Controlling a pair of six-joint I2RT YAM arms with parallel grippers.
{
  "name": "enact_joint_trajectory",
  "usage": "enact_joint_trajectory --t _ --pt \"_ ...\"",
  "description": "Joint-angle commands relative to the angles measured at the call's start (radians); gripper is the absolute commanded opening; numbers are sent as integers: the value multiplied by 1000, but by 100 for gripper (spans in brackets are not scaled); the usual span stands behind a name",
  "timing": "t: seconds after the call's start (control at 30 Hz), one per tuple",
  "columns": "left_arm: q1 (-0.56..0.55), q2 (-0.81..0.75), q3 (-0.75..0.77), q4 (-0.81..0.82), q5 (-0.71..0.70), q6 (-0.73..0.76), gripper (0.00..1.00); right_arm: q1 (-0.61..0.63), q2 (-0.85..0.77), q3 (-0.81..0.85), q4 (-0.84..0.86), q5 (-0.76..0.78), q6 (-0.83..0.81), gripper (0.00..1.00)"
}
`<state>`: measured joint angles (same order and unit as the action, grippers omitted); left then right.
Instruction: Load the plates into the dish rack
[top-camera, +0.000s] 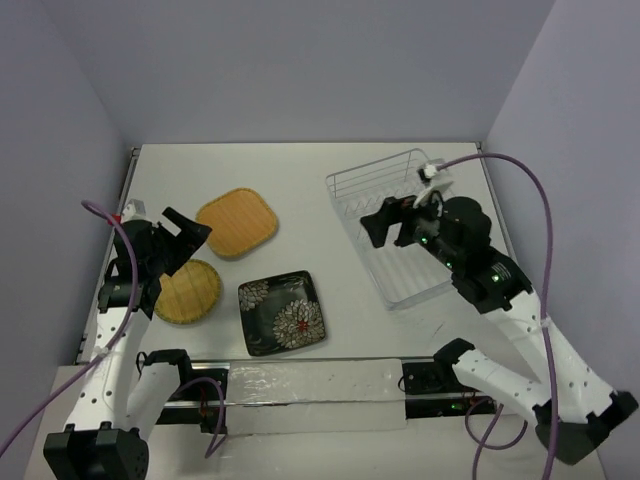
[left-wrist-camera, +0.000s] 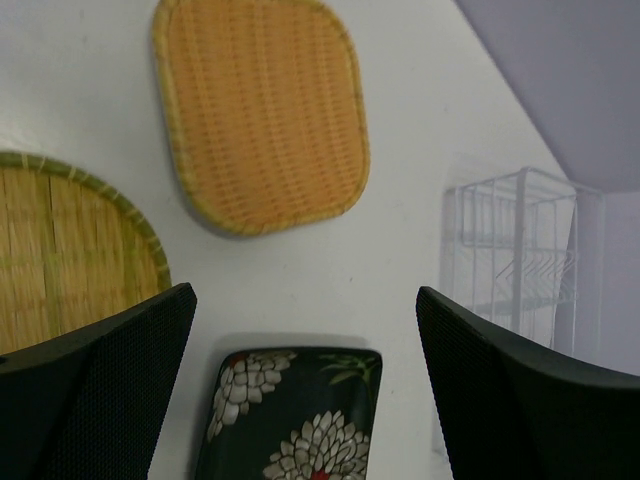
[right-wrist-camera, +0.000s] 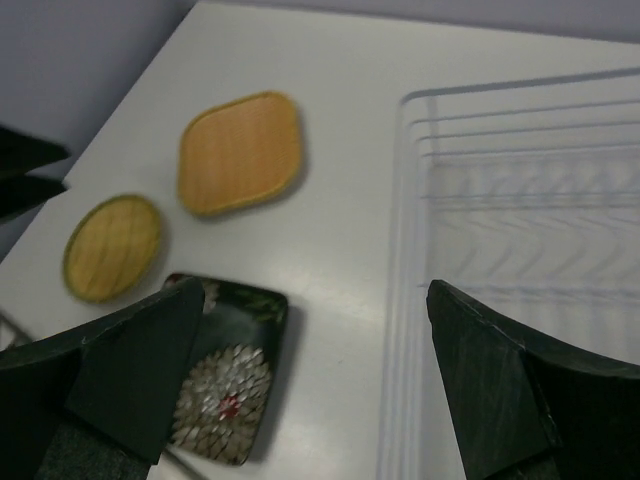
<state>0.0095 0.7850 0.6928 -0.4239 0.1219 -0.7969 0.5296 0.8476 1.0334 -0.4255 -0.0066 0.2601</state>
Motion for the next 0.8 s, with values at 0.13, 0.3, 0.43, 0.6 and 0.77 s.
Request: enact_joint_trajectory --t 0.13,0.3,0.43,0.6,0.77 --pt "3 -86 -145 -5 144 -62 99 335 282 27 86 123 1 100" --pt "-27 -68 -222 -13 169 -79 99 385 409 -51 90 140 101 100" --pt "-100 -41 -241 -11 147 -108 99 411 466 -101 120 82 151 100" --pt "-164 -15 -270 4 102 -137 99 450 599 -126 151 22 174 99" --pt "-216 -12 -310 43 68 -174 99 451 724 -120 201 13 177 95"
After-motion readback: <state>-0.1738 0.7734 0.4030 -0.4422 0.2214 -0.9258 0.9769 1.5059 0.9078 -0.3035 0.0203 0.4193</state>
